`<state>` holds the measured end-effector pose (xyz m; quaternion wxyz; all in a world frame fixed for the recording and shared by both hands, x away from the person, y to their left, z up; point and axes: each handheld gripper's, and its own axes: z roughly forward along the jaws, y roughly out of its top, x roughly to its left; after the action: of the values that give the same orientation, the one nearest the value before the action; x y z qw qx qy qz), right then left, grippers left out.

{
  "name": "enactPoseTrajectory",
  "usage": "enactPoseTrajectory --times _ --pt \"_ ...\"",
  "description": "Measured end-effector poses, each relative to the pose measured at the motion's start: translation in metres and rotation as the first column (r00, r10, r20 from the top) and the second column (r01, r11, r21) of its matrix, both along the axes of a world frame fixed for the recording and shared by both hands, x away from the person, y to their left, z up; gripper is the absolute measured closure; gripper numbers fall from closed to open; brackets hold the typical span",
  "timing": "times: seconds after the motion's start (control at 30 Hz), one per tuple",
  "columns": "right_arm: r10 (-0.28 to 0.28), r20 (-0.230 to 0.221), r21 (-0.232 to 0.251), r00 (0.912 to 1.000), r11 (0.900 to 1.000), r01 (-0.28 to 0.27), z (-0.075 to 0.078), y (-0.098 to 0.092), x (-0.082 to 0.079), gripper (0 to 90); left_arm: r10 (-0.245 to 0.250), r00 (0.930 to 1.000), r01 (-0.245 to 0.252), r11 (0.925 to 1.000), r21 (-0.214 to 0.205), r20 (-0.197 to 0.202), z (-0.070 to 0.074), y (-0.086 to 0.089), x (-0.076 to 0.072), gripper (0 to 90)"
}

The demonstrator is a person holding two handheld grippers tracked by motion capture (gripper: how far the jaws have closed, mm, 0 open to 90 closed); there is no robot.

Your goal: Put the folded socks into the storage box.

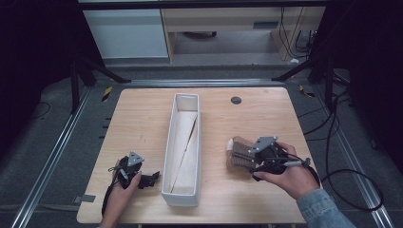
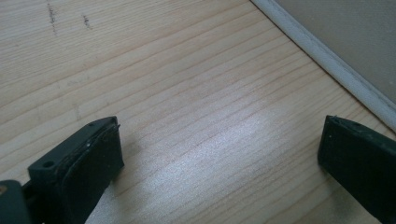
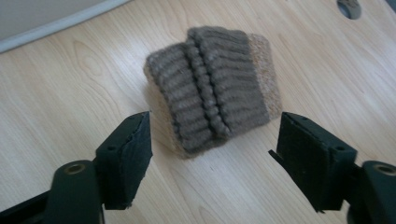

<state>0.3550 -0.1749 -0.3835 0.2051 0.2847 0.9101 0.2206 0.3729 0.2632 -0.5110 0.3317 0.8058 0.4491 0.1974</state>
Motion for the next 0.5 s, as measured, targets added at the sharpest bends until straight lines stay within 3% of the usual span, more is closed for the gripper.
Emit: enactPoseTrajectory --times 0.1,0.37,0.5 --pt "0.032 -0.007 -0.015 0.9995 0.9994 -0.032 -0.004 0.007 0.002 21.1 0.000 1.0000 0.000 1.0000 0.000 0.000 0.000 0.000 0.000 0.0" --pt "0.075 -0.009 -0.052 0.9971 0.9958 -0.076 -0.013 0.019 0.006 23.7 -0.001 1.0000 0.001 1.0000 0.000 0.000 0.000 0.000 0.000 0.0" --pt "0.093 -0.006 -0.059 0.9956 0.9939 -0.093 -0.018 0.025 0.013 18.8 -0.001 1.0000 0.001 1.0000 0.000 0.000 0.000 0.000 0.000 0.0"
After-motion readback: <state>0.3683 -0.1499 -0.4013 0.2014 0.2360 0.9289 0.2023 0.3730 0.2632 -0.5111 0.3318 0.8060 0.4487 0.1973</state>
